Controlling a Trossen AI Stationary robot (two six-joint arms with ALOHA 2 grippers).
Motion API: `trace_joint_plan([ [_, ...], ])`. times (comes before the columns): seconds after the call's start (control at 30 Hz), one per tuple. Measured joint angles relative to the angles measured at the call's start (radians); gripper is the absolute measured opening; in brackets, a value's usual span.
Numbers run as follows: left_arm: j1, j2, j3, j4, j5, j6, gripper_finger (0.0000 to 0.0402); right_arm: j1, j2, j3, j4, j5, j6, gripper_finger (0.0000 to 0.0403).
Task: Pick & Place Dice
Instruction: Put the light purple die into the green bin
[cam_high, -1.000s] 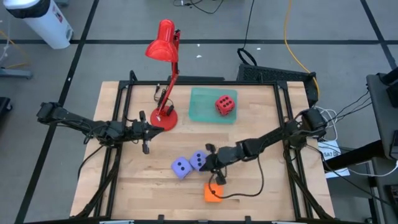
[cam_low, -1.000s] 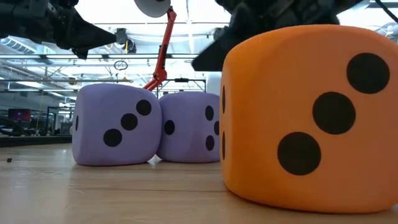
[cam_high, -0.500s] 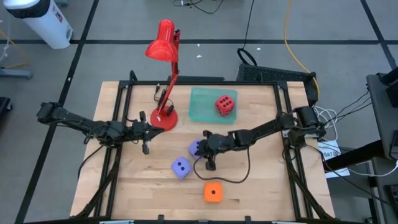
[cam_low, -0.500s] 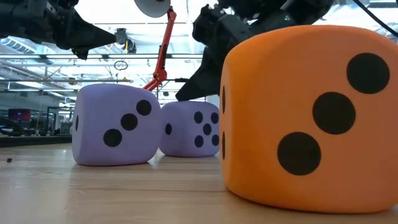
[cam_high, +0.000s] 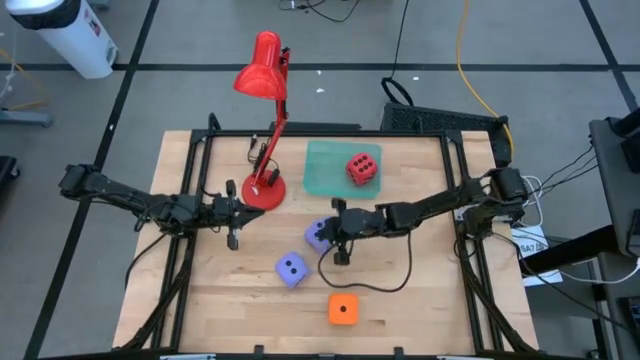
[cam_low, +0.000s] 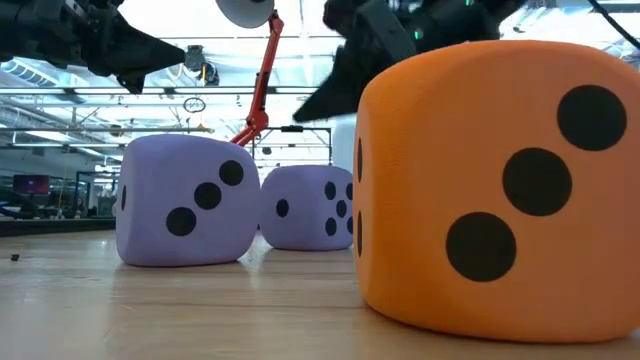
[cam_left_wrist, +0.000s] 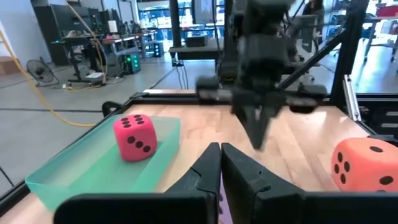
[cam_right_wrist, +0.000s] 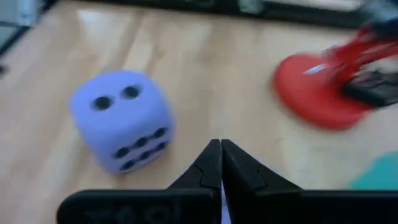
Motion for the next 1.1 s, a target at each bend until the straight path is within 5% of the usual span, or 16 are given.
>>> trace_joint_plan([
  [0.17,0.0,0.0,0.0,-0.002,0.0,0.0,0.0026,-0.01,-0.073,0.041,-0.185,0.086,-0.135,0.0028],
  [0.47,0.002,0.0,0.0,-0.013,-0.002,0.028,0.0026,-0.08,0.027,0.445,-0.768,0.101,-0.164,0.0166],
  [0.83,0.002,0.0,0.0,-0.038,0.005,0.029,0.0026,-0.037,0.071,0.488,-0.73,-0.001,-0.403,0.0308],
  [1.0,0.002,0.0,0.0,-0.039,0.005,0.03,0.0026,-0.015,0.071,0.488,-0.711,0.087,-0.385,0.0373],
  [1.1,0.002,0.0,0.0,-0.039,0.005,0.03,0.0026,-0.035,0.071,0.488,-0.714,0.044,-0.343,0.0395],
])
